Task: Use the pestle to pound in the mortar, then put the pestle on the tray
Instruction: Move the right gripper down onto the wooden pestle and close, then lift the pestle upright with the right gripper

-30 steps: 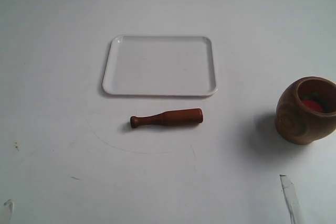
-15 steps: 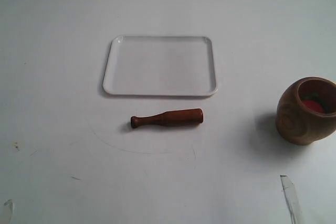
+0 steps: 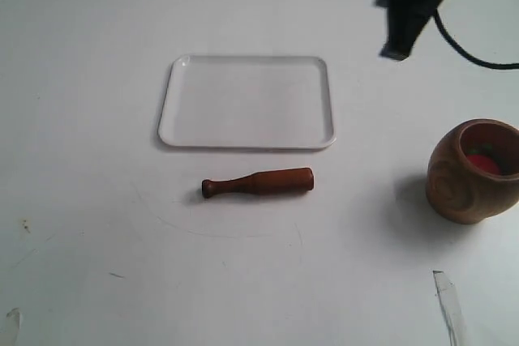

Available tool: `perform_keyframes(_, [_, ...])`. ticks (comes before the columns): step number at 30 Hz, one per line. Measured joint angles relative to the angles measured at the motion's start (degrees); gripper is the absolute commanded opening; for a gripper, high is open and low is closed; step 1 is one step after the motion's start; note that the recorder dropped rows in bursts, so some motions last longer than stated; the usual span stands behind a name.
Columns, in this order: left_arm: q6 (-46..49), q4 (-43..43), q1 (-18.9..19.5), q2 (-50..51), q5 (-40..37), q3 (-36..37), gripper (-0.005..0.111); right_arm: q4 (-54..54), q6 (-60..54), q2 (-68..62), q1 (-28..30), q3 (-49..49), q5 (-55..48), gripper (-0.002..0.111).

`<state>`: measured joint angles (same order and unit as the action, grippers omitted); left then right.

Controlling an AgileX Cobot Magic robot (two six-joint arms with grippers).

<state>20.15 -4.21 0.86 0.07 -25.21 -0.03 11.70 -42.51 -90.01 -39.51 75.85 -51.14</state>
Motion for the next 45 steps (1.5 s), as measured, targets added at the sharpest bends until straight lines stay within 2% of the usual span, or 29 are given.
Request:
perform_keyframes(3, [0.0, 0.0, 0.0, 0.0, 0.0, 0.0, 0.0, -20.47, -11.14, 0.63, -5.3, 0.17, -2.67, 0.0])
perform_keyframes(5, [0.0, 0.0, 0.0, 0.0, 0.0, 0.0, 0.0, -26.07, -15.1, -0.4, -8.88, 0.17, -4.17, 0.006])
perform_keyframes(6, [0.0, 0.0, 0.0, 0.0, 0.0, 0.0, 0.0, -26.88, -16.41, -1.26, -10.85, 0.17, -4.85, 0.01])
perform_keyframes(11, [0.0, 0.0, 0.0, 0.0, 0.0, 0.0, 0.0, -23.98, -18.38, -9.68, -17.61, 0.17, -6.26, 0.045])
perform_keyframes(13, [0.0, 0.0, 0.0, 0.0, 0.0, 0.0, 0.0, -23.3, -18.54, -12.96, -19.0, 0.06, -5.83, 0.052])
perform_keyframes(15, [0.0, 0.0, 0.0, 0.0, 0.0, 0.0, 0.0, -22.58, -18.21, -16.56, -20.0, -0.07, -4.3, 0.053])
perform_keyframes(21, [0.0, 0.0, 0.0, 0.0, 0.0, 0.0, 0.0, -18.43, -14.65, -21.86, -20.43, -0.07, 3.36, 0.052])
perform_keyframes(26, [0.0, 0.0, 0.0, 0.0, 0.0, 0.0, 0.0, -13.11, -6.96, -24.0, -20.43, -0.07, 10.57, 0.052])
perform_keyframes(32, [0.0, 0.0, 0.0, 0.0, 0.0, 0.0, 0.0, -8.27, 0.32, -27.31, -20.43, -0.07, 11.73, 0.046])
perform_keyframes(34, [0.0, 0.0, 0.0, 0.0, 0.0, 0.0, 0.0, -7.44, 1.62, -27.86, -20.43, -0.07, 11.84, 0.041])
perform_keyframes(35, [0.0, 0.0, 0.0, 0.0, 0.0, 0.0, 0.0, -7.19, 1.99, -28.36, -20.43, -0.07, 11.84, 0.033])
perform_keyframes(36, [0.0, 0.0, 0.0, 0.0, 0.0, 0.0, 0.0, -7.08, 2.05, -28.87, -20.43, -0.07, 11.84, 0.02])
perform_keyframes(37, [0.0, 0.0, 0.0, 0.0, 0.0, 0.0, 0.0, -6.93, 2.19, -29.38, -20.43, -0.07, 11.84, -0.001])
perform_keyframes(40, [0.0, 0.0, 0.0, 0.0, 0.0, 0.0, 0.0, -5.03, 3.89, -29.52, -20.43, -0.07, 12.04, 0.0])
perform_keyframes(45, [0.0, 0.0, 0.0, 0.0, 0.0, 0.0, 0.0, 7.04, 28.01, -17.5, -17.76, -0.89, 19.35, 0.0])
